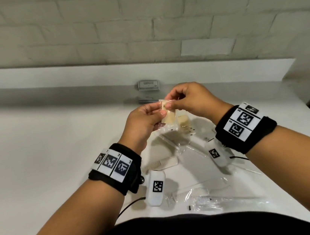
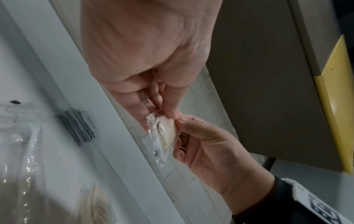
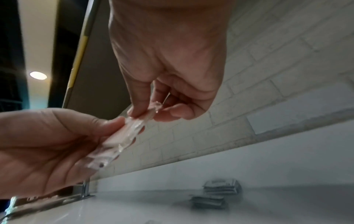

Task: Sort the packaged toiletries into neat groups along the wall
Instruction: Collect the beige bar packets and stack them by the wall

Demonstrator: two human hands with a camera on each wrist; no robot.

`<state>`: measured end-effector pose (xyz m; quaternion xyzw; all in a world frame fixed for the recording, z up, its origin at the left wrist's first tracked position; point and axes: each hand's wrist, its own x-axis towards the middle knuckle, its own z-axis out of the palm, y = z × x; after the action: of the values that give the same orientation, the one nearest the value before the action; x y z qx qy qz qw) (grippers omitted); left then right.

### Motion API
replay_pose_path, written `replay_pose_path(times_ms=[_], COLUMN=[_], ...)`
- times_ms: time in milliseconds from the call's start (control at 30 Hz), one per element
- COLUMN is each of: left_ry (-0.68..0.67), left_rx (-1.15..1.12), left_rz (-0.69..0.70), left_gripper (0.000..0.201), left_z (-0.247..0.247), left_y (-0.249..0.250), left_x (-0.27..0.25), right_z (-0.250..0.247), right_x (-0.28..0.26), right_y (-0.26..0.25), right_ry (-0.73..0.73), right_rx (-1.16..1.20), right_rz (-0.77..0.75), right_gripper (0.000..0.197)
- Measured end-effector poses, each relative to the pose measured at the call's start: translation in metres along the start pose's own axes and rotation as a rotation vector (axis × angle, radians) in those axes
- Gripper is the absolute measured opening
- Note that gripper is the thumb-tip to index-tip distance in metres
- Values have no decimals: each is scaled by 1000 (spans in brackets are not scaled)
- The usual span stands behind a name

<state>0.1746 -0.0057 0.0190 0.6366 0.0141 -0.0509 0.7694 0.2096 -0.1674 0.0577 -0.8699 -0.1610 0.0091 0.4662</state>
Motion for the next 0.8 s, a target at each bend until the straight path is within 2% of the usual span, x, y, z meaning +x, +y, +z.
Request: replay_pose_path(times_ms=[67, 133, 200, 267, 433, 500, 600, 700, 800], left_ry=[15, 54, 105, 134, 125, 95, 70, 62, -11], left_rx=[10, -12, -23, -31, -9, 27, 76, 101, 151], left_rz=[3, -4, -14, -27, -71, -112, -182, -272, -375], left_gripper=[17, 18, 21, 22, 18, 15, 14, 11, 7], left_z=[1, -1, -4, -8, -8, -6, -6, -1, 12], left_y=[1, 1, 1, 0, -14, -22, -32, -38, -45], left_x=[-1, -1, -1, 0, 9, 14, 25, 41, 58], right_z=[0, -5, -14, -21, -24, -25, -26, -19, -6], right_x=[3, 6, 7, 4, 15, 25, 38, 51, 61], right_y=[-1, -3, -2, -3, 19, 35, 55, 68, 80], right_ry=[50, 101, 63, -34, -97, -135, -191, -255, -283], right_rx=[-203, -374, -198, -48, -383, -440, -523, -600, -616], right_rz=[-74, -74, 4, 71, 157, 211, 262, 264, 301], right_gripper=[6, 13, 24, 25, 25, 26, 15, 17, 18])
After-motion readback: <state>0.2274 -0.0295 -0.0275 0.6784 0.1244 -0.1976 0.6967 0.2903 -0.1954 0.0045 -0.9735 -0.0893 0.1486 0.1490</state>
